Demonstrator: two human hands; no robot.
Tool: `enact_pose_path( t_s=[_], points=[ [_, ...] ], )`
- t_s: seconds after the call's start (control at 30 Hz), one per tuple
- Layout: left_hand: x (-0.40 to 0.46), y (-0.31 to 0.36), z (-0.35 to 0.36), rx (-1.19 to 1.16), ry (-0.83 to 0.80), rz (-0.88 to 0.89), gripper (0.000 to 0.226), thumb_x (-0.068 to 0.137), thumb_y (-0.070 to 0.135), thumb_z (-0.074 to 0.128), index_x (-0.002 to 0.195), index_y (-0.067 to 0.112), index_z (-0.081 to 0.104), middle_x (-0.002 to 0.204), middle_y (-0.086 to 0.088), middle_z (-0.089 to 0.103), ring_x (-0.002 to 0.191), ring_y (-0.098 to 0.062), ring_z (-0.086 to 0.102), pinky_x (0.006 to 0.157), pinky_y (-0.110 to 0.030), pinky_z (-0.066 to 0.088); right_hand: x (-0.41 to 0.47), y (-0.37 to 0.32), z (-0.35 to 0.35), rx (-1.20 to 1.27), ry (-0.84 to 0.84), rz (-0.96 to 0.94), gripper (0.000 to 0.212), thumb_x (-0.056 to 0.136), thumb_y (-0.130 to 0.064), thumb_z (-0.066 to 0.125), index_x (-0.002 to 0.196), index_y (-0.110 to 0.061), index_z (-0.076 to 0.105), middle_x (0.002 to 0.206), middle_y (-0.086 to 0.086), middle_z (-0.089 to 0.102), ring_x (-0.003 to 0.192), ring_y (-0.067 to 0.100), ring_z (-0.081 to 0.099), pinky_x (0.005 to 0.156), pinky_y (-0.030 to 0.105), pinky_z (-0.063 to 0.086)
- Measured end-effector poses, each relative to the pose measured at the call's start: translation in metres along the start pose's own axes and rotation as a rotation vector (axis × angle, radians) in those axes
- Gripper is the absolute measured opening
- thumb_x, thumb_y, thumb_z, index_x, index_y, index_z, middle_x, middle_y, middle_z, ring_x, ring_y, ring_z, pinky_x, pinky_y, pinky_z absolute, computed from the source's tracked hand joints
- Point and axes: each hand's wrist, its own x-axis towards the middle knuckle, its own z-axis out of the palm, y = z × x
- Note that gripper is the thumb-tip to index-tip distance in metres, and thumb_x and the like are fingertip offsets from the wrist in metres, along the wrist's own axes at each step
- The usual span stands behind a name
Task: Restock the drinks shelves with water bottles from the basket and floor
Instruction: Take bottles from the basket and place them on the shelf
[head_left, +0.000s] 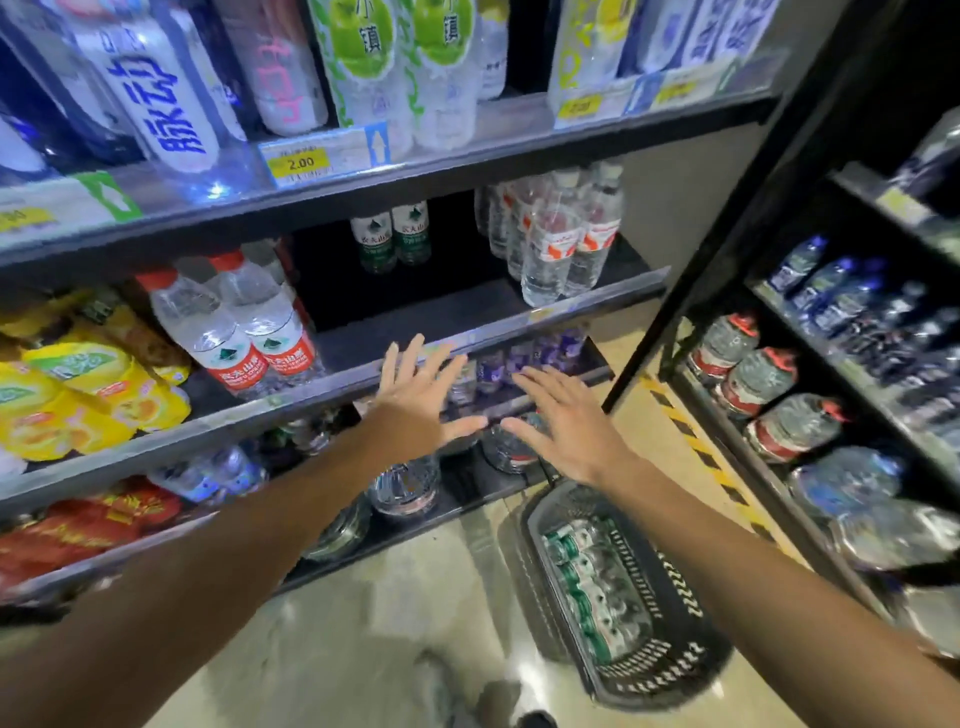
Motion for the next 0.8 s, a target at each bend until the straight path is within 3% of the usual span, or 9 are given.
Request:
enact_pose_path(
  t_s=[0.13, 0.27, 0.33, 0.47, 0.57, 0.67, 0.8],
  points=[
    [-0.037, 0.061, 0.03, -0.022, -0.11, 0.072, 0.098, 0.084, 0.089, 0.027, 0.162, 0.032, 0.008, 0.171, 0.009, 0.001, 0.157, -0.028, -0.007, 0.125, -0.053, -0.008, -0.102, 0.037, 0.022, 0.064, -0.036, 0.142, 0.073, 0.101, -0.065, 0.034, 0.16, -0.023, 0.027, 0.169, -0.002, 0.022, 0.157, 0.019, 0.013, 0.128, 0.041, 0.009],
    [-0.069, 0.133, 0.077, 0.012, -0.211, 0.243, 0.12, 0.064, 0.097, -0.003, 0.162, 0.029, 0.015, 0.17, 0.008, 0.01, 0.158, -0.025, 0.0, 0.126, -0.051, -0.007, -0.225, 0.082, 0.049, 0.137, -0.102, 0.373, 0.074, 0.101, -0.064, 0.037, 0.16, -0.02, 0.027, 0.169, 0.002, 0.022, 0.156, 0.021, 0.015, 0.127, 0.039, 0.012],
    [-0.075, 0.167, 0.1, 0.075, -0.268, 0.315, 0.121, 0.064, 0.097, -0.009, 0.162, 0.03, 0.014, 0.17, 0.008, 0.008, 0.158, -0.023, 0.0, 0.126, -0.051, -0.005, -0.281, 0.102, 0.061, 0.197, -0.11, 0.517, 0.075, 0.1, -0.065, 0.038, 0.16, -0.02, 0.029, 0.167, 0.003, 0.026, 0.154, 0.022, 0.022, 0.126, 0.038, 0.017],
    [-0.083, 0.224, 0.136, 0.076, -0.448, 0.426, 0.092, 0.089, 0.081, 0.026, 0.163, 0.028, 0.011, 0.171, 0.007, 0.004, 0.158, -0.022, -0.003, 0.127, -0.048, -0.005, -0.371, 0.123, 0.09, 0.364, -0.078, 0.748, 0.073, 0.1, -0.062, 0.043, 0.157, -0.016, 0.034, 0.16, 0.008, 0.04, 0.144, 0.026, 0.039, 0.114, 0.032, 0.031],
    [-0.07, 0.249, 0.154, 0.121, -0.51, 0.535, 0.087, 0.094, 0.075, 0.032, 0.163, 0.024, 0.012, 0.171, 0.003, 0.005, 0.158, -0.025, -0.001, 0.127, -0.045, -0.001, -0.4, 0.132, 0.112, 0.497, -0.042, 0.876, 0.067, 0.1, -0.059, 0.049, 0.154, -0.02, 0.039, 0.156, 0.004, 0.047, 0.139, 0.024, 0.045, 0.107, 0.027, 0.035],
    [-0.039, 0.263, 0.17, 0.178, -0.55, 0.633, 0.082, 0.098, 0.068, 0.04, 0.161, 0.021, 0.018, 0.171, -0.001, 0.009, 0.158, -0.028, 0.005, 0.127, -0.045, 0.007, -0.403, 0.141, 0.132, 0.583, -0.031, 0.973, 0.068, 0.1, -0.058, 0.051, 0.156, -0.022, 0.037, 0.158, 0.003, 0.045, 0.142, 0.025, 0.042, 0.114, 0.035, 0.035],
    [0.022, 0.277, 0.197, 0.254, -0.605, 0.688, 0.08, 0.096, 0.064, 0.047, 0.16, 0.022, 0.023, 0.169, -0.005, 0.017, 0.156, -0.032, 0.014, 0.127, -0.046, 0.014, -0.383, 0.158, 0.156, 0.642, -0.05, 1.103, 0.064, 0.101, -0.053, 0.051, 0.155, -0.021, 0.038, 0.158, 0.005, 0.045, 0.142, 0.025, 0.044, 0.114, 0.033, 0.033]
  ],
)
